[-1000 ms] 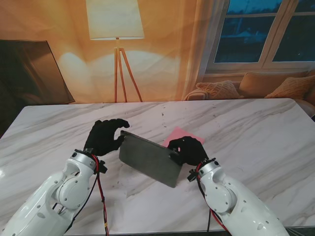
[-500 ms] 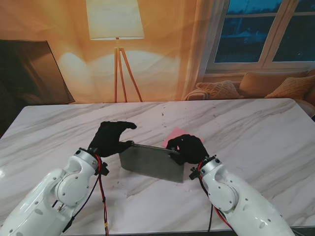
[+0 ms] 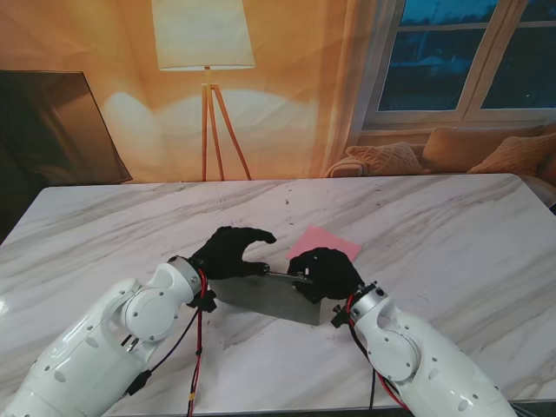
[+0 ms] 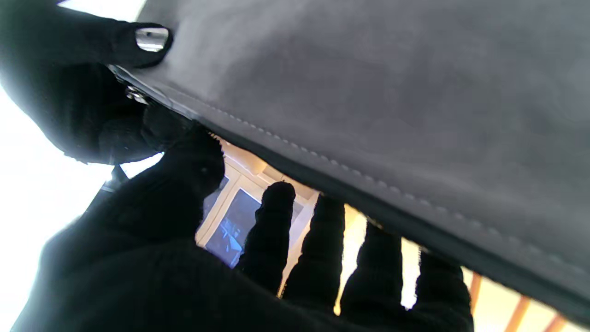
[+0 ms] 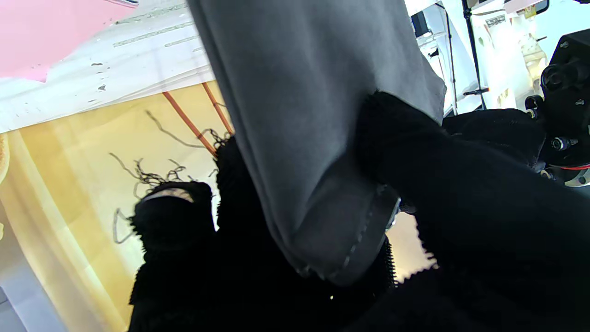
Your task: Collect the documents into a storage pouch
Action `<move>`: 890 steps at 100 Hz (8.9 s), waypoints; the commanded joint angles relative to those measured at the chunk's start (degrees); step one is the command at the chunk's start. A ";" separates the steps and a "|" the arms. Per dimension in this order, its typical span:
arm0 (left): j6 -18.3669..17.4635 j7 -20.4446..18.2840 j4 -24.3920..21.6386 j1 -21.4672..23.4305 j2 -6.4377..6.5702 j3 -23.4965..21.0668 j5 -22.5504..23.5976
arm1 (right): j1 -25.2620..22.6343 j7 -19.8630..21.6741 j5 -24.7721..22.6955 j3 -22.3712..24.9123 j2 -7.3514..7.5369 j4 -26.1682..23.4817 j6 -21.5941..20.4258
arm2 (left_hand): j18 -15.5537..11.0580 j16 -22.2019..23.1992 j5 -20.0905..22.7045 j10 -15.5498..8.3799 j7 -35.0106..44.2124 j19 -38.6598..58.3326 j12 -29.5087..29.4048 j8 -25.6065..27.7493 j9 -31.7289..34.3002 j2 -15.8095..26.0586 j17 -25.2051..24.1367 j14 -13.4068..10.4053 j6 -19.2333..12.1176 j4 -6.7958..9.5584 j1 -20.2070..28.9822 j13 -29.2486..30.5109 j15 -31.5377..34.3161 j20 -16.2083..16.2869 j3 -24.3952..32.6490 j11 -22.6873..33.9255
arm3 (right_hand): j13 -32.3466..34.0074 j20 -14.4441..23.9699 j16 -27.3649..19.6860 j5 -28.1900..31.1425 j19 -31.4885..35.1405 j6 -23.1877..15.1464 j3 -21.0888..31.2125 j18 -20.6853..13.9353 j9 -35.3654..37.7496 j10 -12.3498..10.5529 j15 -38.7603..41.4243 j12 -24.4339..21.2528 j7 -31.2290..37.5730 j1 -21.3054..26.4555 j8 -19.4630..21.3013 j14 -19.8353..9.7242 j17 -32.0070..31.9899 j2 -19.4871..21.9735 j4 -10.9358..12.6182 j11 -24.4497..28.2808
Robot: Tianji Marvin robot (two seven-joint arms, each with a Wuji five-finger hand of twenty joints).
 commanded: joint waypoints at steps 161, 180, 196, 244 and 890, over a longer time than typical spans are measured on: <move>1.40 -2.29 0.01 -0.46 -0.37 1.88 -2.82 | -5.41 2.55 7.26 4.06 -1.60 -5.08 19.21 | 3.47 21.75 18.21 4.18 30.14 46.98 20.63 -1.03 28.86 -5.62 12.86 10.75 -1.06 -5.22 14.36 24.29 43.93 4.56 8.38 18.16 | -7.18 3.09 0.31 -25.88 -0.48 7.45 -0.28 1.35 -21.28 4.90 0.57 0.58 -10.45 -17.07 23.58 2.29 -8.22 2.50 7.33 8.45; 1.00 -2.15 0.34 -0.74 -0.40 2.02 -2.76 | -5.36 1.28 5.83 3.88 -1.67 -4.90 20.69 | 3.54 21.62 18.23 3.86 30.75 47.08 21.02 -1.15 29.13 -6.46 13.18 10.49 -1.25 -4.98 12.88 24.57 44.14 4.61 9.47 18.03 | -8.01 2.98 0.28 -14.57 -0.52 4.36 -2.36 2.57 -17.26 5.82 0.67 1.79 -1.45 -21.35 31.03 3.71 -9.69 2.46 7.29 9.66; 0.87 -1.47 0.64 -0.89 -0.57 2.14 -2.74 | -5.24 1.25 7.80 3.53 -1.95 -4.47 18.21 | 3.55 21.61 18.24 3.94 30.84 47.08 21.03 -1.28 29.12 -6.35 13.21 10.56 -1.12 -5.03 12.78 24.64 44.24 4.61 9.47 18.12 | -8.31 1.86 -0.07 -3.75 -2.27 -3.47 -4.17 2.24 -13.73 5.10 -1.42 2.98 5.37 -14.79 16.33 2.63 -9.61 0.58 -1.93 8.79; 1.79 -0.60 1.07 -1.14 -0.93 2.61 -3.49 | -6.64 5.92 20.60 2.20 -2.97 -6.39 13.44 | 3.68 21.56 18.42 4.37 30.85 46.98 20.66 -1.60 28.90 -5.73 12.83 11.06 -0.67 -4.94 12.55 24.38 44.25 4.65 8.81 18.55 | -14.86 1.22 -3.84 0.25 -14.93 -6.58 4.69 0.03 -13.29 1.31 -13.60 2.01 4.37 2.77 3.67 1.85 -16.78 0.86 0.13 3.75; -3.71 -7.32 -10.00 11.22 2.76 -18.63 16.37 | -6.57 5.00 21.75 4.18 -3.40 -6.37 15.76 | 6.71 28.07 15.42 3.12 39.78 64.37 35.41 22.26 35.43 3.01 32.92 2.43 -4.35 -0.37 21.55 41.80 72.43 25.38 -2.09 53.34 | 10.42 1.03 -0.08 6.10 12.12 -0.25 -4.12 0.34 4.36 10.60 13.58 7.75 0.05 9.17 19.31 -3.48 14.68 15.55 3.66 13.89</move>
